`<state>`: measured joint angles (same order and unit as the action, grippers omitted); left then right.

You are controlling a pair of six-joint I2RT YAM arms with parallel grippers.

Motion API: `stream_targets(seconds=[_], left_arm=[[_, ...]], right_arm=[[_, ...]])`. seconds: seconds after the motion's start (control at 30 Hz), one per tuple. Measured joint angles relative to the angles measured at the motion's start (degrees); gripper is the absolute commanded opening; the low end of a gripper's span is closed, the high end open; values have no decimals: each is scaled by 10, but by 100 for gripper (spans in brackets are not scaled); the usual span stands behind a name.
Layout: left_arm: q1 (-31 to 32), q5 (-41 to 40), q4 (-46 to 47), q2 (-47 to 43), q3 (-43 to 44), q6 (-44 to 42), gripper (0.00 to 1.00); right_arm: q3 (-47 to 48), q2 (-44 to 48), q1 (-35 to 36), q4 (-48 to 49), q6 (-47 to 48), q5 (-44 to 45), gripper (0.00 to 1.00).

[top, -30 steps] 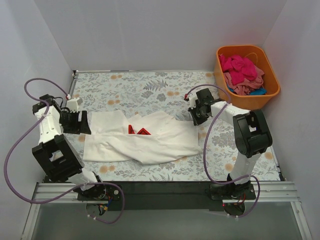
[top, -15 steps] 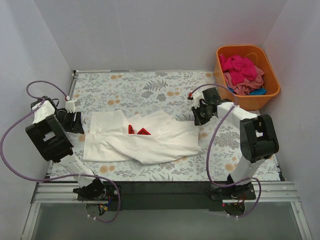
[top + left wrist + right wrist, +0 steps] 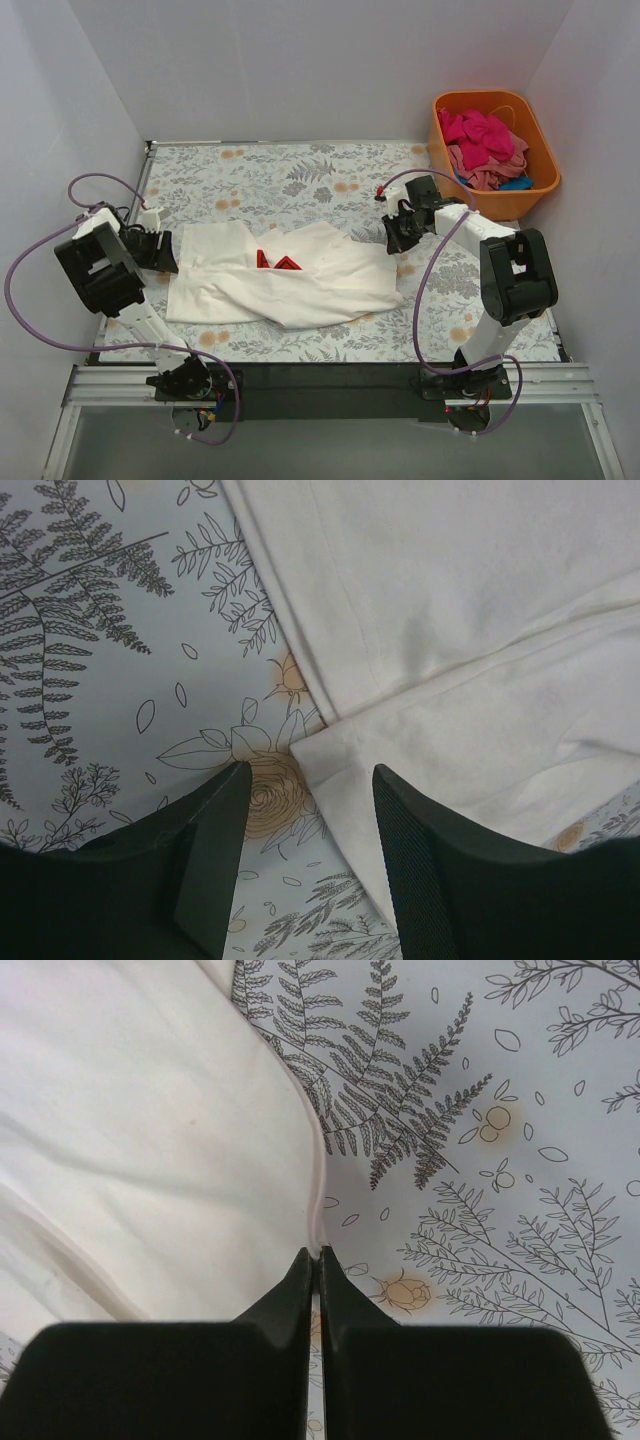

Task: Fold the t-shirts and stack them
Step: Flatten the tshirt out

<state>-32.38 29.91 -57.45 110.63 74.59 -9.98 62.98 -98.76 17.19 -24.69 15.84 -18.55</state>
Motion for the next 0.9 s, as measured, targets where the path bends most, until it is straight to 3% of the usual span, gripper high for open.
stream_targets(seconds=[0.6, 0.7, 0.9], left_arm=[[11, 25, 32, -23, -39, -7, 48], [11, 31, 32, -23, -41, -5, 42], [13, 30, 35, -19, -46, 9, 11]], right_arm=[[5, -1, -4, -12, 1, -12, 1], [6, -3, -6, -13, 3, -14, 1], [6, -3, -9, -14, 5, -14, 1]])
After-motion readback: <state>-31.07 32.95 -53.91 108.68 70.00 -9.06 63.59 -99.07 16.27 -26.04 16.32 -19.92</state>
